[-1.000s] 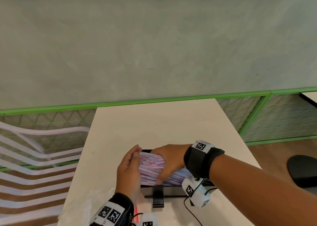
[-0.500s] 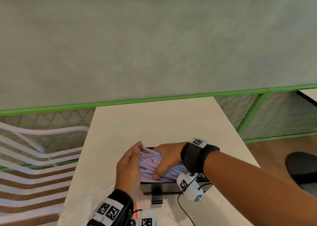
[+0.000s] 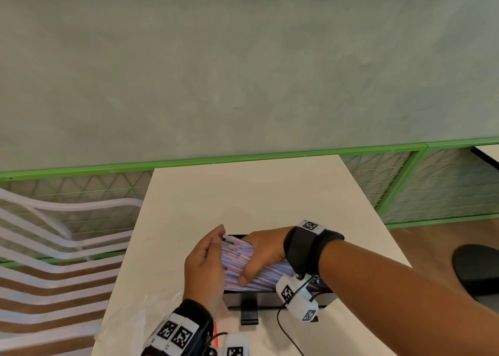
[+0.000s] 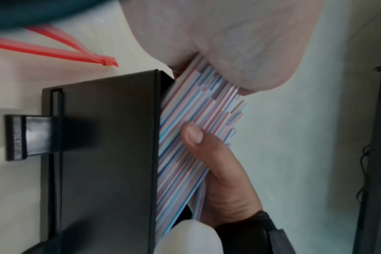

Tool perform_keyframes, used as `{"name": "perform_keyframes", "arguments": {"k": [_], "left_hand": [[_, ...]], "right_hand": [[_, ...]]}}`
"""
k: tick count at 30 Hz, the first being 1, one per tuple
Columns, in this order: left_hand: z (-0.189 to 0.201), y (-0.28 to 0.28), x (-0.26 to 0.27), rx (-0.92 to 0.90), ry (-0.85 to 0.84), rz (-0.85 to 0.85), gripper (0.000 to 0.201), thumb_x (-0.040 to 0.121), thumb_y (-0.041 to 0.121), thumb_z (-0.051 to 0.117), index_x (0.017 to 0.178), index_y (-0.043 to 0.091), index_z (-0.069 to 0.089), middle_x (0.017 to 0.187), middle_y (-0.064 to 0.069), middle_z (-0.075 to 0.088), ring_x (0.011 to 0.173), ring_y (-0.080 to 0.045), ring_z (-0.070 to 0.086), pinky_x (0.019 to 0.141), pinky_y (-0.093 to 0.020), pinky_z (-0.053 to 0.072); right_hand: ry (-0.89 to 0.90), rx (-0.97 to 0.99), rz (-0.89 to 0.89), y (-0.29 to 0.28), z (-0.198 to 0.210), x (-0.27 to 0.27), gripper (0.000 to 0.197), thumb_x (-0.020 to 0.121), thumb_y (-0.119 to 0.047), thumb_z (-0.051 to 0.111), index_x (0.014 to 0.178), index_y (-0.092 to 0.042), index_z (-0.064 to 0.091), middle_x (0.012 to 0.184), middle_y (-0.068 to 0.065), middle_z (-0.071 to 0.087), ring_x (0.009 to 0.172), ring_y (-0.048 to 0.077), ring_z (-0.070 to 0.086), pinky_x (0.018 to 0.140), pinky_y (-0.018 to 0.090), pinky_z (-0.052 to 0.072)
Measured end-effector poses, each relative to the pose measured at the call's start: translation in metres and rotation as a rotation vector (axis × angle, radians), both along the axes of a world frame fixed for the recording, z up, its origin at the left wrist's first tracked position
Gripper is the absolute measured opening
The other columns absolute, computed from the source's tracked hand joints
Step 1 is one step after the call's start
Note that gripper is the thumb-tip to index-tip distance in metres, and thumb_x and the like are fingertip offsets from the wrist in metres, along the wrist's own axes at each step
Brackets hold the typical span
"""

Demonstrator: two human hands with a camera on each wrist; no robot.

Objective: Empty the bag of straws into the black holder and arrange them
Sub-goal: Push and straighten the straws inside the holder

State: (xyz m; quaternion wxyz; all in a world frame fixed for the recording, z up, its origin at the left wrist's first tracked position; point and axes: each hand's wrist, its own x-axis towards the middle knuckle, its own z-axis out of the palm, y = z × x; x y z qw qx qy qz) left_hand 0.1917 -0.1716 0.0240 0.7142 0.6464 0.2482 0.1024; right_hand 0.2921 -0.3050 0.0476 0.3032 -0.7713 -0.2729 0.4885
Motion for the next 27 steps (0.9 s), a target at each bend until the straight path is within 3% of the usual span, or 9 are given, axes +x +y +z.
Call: {"name": "perform_keyframes", "arguments": {"k": [3,6,12,16,19,23,27], "left_hand": [[-0.001,-0.002,0.0,-0.007,0.009,0.024,0.03,0.103,0.014,0.045,0.113,0.021,0.073,0.117,0.0,0.073,0.104,-0.021,0.071,0.095,-0.048,0.057],[-0.003,-0.002,-0.002,0.021,0.01,0.03,0.03,0.103,0.015,0.046,0.112,0.022,0.073,0.115,0.002,0.073,0.104,-0.02,0.07,0.095,-0.049,0.057],[-0.002,-0.003,-0.002,0.016,-0.01,0.027,0.029,0.102,0.014,0.049,0.108,0.024,0.075,0.107,-0.001,0.075,0.096,-0.022,0.072,0.088,-0.044,0.06],[-0.006,0.001,-0.001,0.006,-0.015,0.063,0.028,0.101,0.014,0.051,0.106,0.025,0.076,0.111,0.001,0.074,0.101,-0.021,0.071,0.094,-0.049,0.057],[-0.011,0.001,0.0,-0.032,-0.016,0.089,0.027,0.101,0.017,0.051,0.104,0.025,0.077,0.112,0.0,0.075,0.105,-0.023,0.07,0.097,-0.051,0.054],[-0.016,0.0,-0.002,0.01,-0.022,0.034,0.028,0.103,0.025,0.047,0.11,0.028,0.074,0.114,0.001,0.074,0.107,-0.022,0.069,0.099,-0.05,0.053],[-0.017,-0.004,-0.003,0.11,-0.024,-0.015,0.03,0.104,0.028,0.044,0.122,0.036,0.066,0.125,0.007,0.067,0.113,-0.014,0.065,0.101,-0.038,0.052]], "right_hand": [[0.048,0.029,0.023,0.001,-0.001,-0.003,0.031,0.088,-0.016,0.078,0.115,-0.023,0.065,0.109,0.0,0.07,0.095,0.018,0.067,0.098,0.032,0.054],[0.073,0.02,0.023,0.001,-0.002,-0.004,0.034,0.085,-0.02,0.08,0.117,-0.022,0.067,0.109,0.001,0.071,0.098,0.02,0.068,0.101,0.039,0.054],[0.109,0.009,0.006,0.004,-0.002,-0.004,0.025,0.087,-0.02,0.078,0.108,-0.027,0.068,0.105,-0.001,0.071,0.096,0.021,0.067,0.098,0.038,0.054],[0.074,-0.015,0.013,0.006,0.005,-0.001,0.024,0.087,-0.021,0.079,0.107,-0.026,0.068,0.104,-0.001,0.072,0.096,0.022,0.068,0.099,0.038,0.054],[0.034,-0.018,-0.003,0.005,0.011,0.002,0.034,0.083,-0.025,0.082,0.114,-0.023,0.07,0.116,0.006,0.075,0.102,0.024,0.071,0.104,0.041,0.053],[-0.07,-0.023,0.016,0.0,0.012,0.001,0.047,0.08,-0.033,0.085,0.121,-0.021,0.068,0.121,0.004,0.075,0.109,0.026,0.071,0.104,0.042,0.054],[-0.142,0.032,-0.024,-0.011,0.005,-0.007,0.055,0.079,-0.033,0.087,0.126,-0.025,0.06,0.123,0.0,0.072,0.112,0.021,0.068,0.105,0.038,0.051]]}}
